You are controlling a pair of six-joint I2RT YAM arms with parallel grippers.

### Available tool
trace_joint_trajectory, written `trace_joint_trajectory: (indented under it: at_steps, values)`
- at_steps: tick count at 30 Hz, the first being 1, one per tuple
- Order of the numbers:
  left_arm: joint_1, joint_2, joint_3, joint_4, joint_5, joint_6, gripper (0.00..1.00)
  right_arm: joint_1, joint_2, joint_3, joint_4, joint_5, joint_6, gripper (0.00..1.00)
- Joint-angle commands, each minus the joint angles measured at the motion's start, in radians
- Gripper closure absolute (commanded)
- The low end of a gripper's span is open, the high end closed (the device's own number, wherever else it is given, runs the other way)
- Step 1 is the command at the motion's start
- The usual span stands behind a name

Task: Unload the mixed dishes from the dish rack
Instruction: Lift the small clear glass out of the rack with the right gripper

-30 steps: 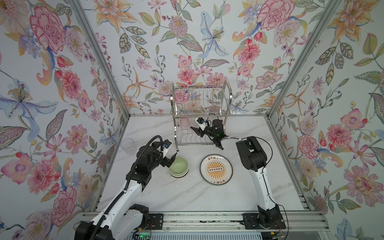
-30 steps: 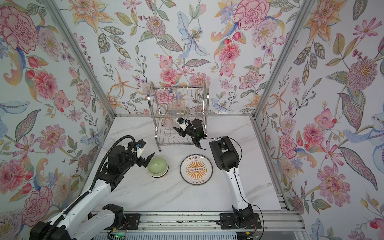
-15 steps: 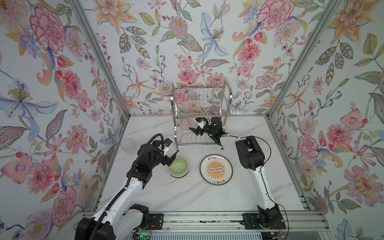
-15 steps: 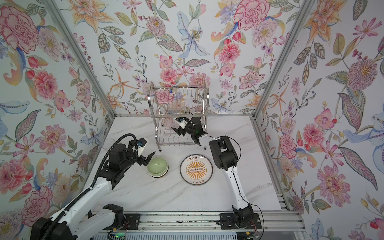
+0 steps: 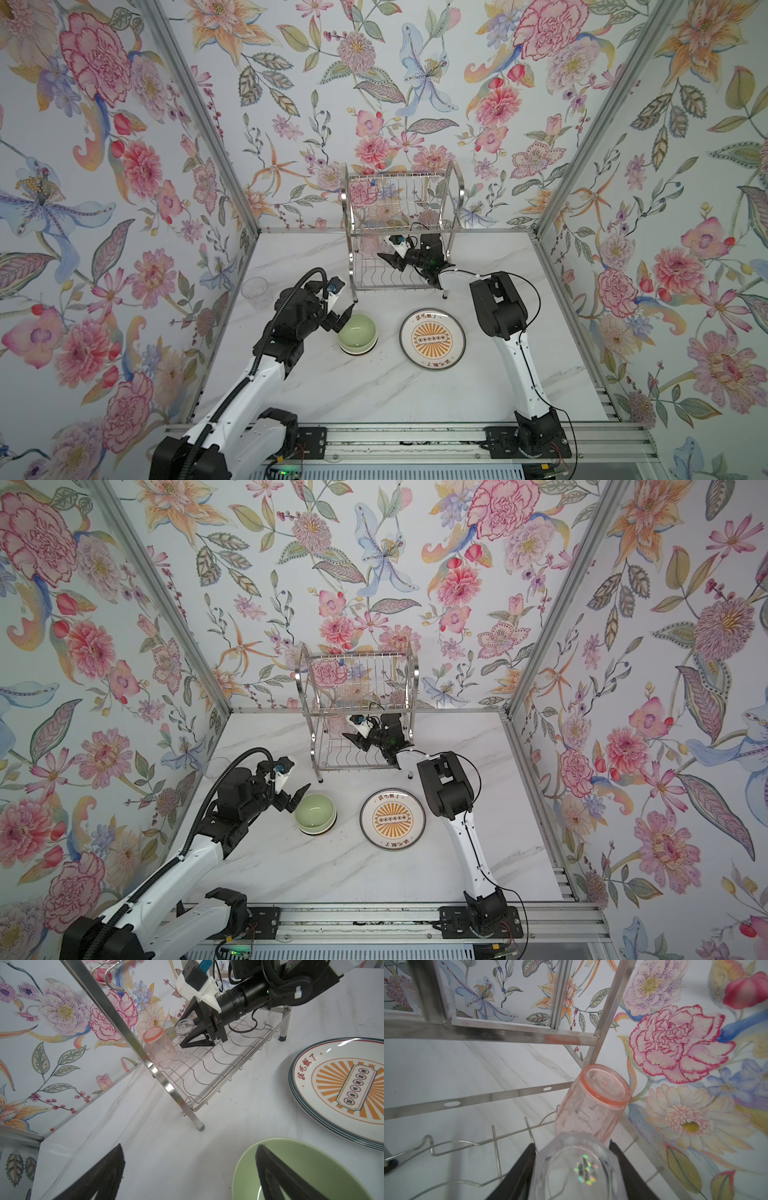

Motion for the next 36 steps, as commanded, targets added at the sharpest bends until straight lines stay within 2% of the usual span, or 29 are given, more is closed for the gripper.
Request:
trace_joint_trajectory:
  at_steps: [1, 4, 10, 14, 22, 29, 36]
  values:
    - [-0.011, -0.008, 0.009, -0.007, -0.001, 0.008, 0.01, 0.001, -0.027, -0.059, 0.052, 0.000, 0.039, 0.53]
    - [-0.012, -0.020, 0.003, 0.002, -0.002, -0.001, 0.01, 0.001, -0.061, -0.119, 0.126, 0.016, 0.057, 0.59]
    - [-0.011, -0.054, -0.018, 0.036, 0.001, -0.024, 0.01, 0.001, -0.139, -0.233, 0.235, 0.010, 0.121, 0.81]
    - [-0.011, -0.064, -0.043, 0.076, -0.007, -0.024, 0.00, 0.003, -0.193, -0.291, 0.291, 0.008, 0.182, 0.99]
    - [-0.011, -0.116, -0.062, 0.137, -0.004, -0.080, 0.00, 0.020, -0.320, -0.436, 0.395, -0.053, 0.239, 1.00]
    - [-0.013, -0.177, -0.068, 0.137, 0.003, -0.089, 0.00, 0.027, -0.459, -0.638, 0.567, -0.072, 0.386, 1.00]
    - [-0.015, -0.228, -0.059, 0.166, 0.031, -0.144, 0.01, 0.045, -0.614, -0.793, 0.558, -0.081, 0.409, 1.00]
